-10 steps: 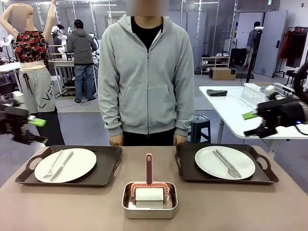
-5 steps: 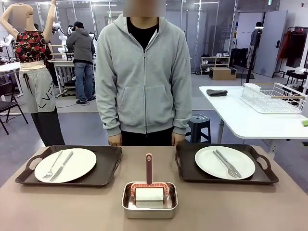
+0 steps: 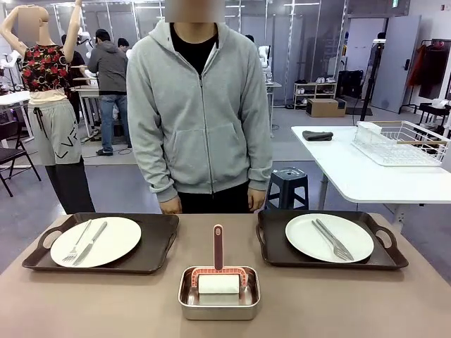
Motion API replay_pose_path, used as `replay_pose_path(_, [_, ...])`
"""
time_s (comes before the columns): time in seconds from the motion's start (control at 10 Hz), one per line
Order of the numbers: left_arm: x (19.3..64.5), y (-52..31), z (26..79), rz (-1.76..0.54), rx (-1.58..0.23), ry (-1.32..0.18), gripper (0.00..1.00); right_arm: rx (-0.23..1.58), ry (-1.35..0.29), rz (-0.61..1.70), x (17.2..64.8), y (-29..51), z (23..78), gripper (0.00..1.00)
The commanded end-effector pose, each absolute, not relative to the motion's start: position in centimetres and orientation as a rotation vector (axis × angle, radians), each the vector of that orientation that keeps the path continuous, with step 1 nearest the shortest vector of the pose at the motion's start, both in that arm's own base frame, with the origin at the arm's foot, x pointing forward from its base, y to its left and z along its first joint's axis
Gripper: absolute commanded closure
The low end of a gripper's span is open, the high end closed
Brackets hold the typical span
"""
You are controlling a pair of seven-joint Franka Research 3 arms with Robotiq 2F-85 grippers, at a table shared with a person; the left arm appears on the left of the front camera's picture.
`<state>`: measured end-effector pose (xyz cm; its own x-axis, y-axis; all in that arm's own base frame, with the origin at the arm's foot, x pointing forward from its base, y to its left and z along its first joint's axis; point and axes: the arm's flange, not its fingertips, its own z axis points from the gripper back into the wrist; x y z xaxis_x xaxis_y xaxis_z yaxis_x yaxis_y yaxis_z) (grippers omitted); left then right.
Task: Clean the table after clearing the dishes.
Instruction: When the left (or right) Handle tray is removed, use the left hand (or right hand) to clean the left (or right) side of the table with the Lint Roller.
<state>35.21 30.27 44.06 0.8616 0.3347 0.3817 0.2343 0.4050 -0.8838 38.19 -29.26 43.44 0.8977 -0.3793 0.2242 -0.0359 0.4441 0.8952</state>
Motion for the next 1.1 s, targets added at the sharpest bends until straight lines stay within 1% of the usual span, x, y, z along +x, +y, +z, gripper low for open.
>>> replay_pose_path(0.0, [35.4, 30.0, 44.08, 0.055, -1.172, -0.559, 0.0, 1.11, -0.429, -0.235, 37.44, -29.76, 43.19, 0.0])
replay_pose_path(1.0, [35.4, 30.0, 44.08, 0.055, -1.172, -0.559, 0.0, 1.11, -0.429, -0.235, 37.44, -29.76, 43.19, 0.0])
